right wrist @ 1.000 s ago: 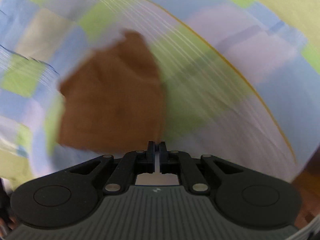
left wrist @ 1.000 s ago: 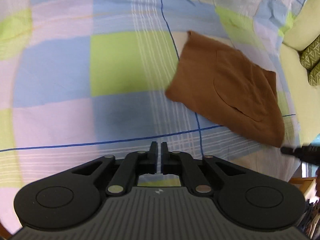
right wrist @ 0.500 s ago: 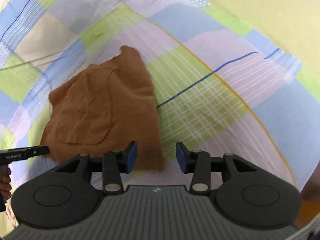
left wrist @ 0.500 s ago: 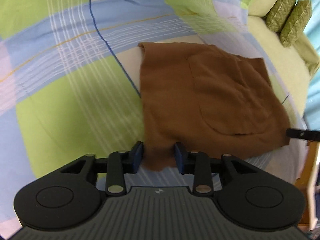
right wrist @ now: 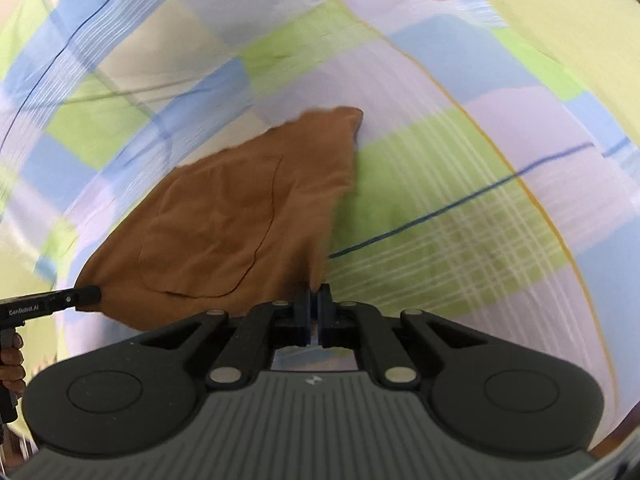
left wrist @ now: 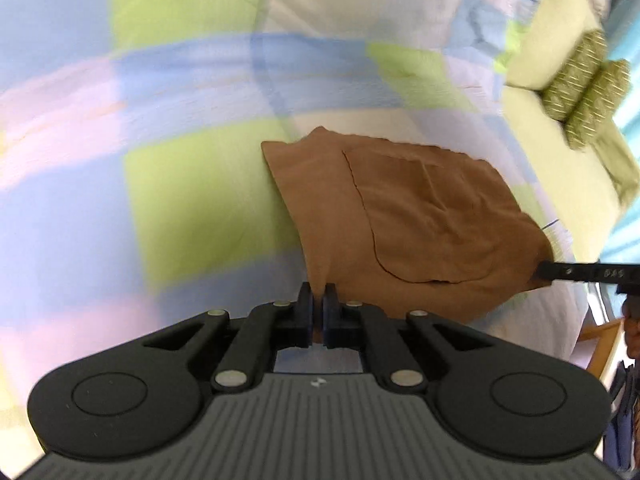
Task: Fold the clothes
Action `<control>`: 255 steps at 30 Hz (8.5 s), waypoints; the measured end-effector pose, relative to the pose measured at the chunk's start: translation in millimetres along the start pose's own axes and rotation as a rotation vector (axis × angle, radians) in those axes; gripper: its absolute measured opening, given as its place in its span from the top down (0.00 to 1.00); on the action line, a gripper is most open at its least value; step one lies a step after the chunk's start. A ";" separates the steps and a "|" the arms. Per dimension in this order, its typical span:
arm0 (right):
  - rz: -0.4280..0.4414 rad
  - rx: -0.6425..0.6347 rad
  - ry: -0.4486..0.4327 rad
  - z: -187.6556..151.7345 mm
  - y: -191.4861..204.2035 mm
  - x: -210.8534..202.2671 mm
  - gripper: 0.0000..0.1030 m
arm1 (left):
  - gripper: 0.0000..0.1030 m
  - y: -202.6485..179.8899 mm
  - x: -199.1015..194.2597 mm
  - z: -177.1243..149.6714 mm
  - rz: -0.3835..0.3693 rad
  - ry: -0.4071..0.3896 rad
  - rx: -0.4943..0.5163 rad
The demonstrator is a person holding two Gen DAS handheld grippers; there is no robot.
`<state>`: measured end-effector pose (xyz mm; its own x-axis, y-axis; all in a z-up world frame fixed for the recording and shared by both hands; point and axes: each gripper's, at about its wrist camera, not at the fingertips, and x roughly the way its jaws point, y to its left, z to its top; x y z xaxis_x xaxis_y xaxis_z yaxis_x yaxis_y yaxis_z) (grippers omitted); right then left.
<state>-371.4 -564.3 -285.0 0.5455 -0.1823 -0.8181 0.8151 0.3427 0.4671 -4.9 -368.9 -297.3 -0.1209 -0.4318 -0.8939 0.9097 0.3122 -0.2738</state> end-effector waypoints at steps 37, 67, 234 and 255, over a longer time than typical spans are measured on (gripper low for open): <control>0.172 -0.002 -0.028 45.9 -42.3 89.3 0.68 | 0.93 63.8 69.8 11.8 -0.079 -0.039 -0.274; 0.042 -0.159 -0.170 60.8 5.3 72.3 0.65 | 0.83 57.3 15.1 2.9 0.080 -0.265 -0.257; 0.378 -0.866 0.402 52.3 228.4 129.3 0.98 | 0.92 -108.5 33.7 -122.8 0.392 -0.154 -0.624; 0.741 -2.228 0.575 27.3 306.0 136.3 0.68 | 0.54 -71.0 39.8 -130.0 0.324 -0.118 -0.722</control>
<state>-42.3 -509.4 -244.5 0.1273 0.4043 -0.9057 -0.9442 0.3290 0.0142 -125.9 -298.3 -359.5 0.1852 -0.3001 -0.9357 0.4056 0.8907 -0.2054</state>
